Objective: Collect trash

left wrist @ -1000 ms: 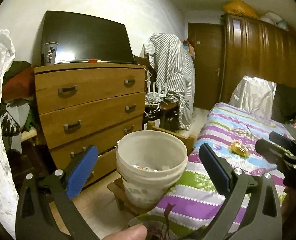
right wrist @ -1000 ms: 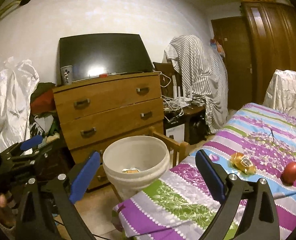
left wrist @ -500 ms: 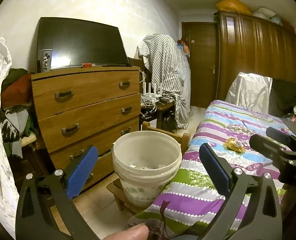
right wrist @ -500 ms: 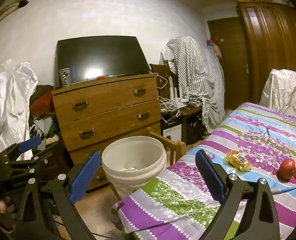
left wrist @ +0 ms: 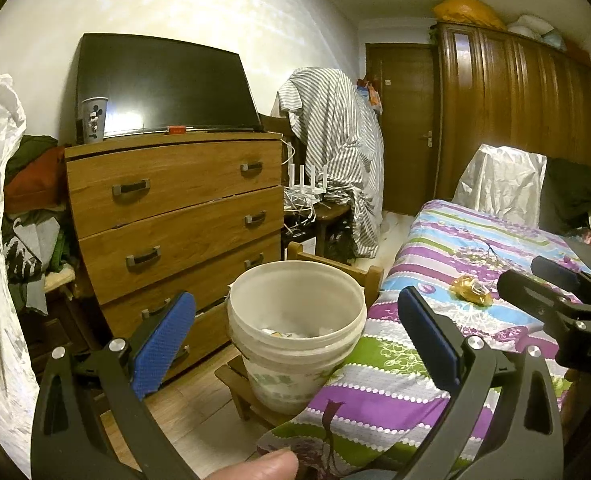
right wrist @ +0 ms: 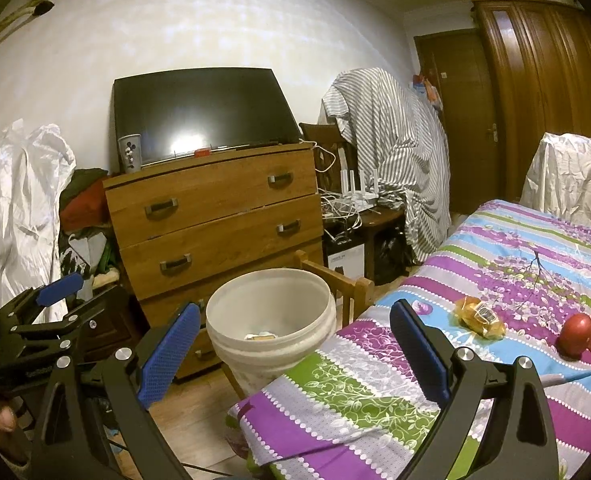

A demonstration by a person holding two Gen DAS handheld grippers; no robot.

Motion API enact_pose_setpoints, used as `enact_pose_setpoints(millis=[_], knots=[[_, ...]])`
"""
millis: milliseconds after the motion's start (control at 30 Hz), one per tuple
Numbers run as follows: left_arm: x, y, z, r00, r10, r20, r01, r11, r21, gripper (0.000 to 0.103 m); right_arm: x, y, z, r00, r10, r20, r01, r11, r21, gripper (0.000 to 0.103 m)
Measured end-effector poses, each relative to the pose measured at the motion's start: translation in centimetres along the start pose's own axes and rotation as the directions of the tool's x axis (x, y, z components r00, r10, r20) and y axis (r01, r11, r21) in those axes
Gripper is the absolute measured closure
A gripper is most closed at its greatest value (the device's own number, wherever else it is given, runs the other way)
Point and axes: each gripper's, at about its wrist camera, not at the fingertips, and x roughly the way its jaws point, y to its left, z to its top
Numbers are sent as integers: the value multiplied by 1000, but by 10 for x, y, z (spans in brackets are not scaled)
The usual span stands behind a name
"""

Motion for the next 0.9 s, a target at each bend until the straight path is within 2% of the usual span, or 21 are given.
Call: enact_pose_setpoints(millis=[900], knots=[[4, 2, 0, 1000, 3, -13, -3, 1000, 5, 5, 7, 4, -11, 999, 26, -35, -27, 1000, -8, 8]])
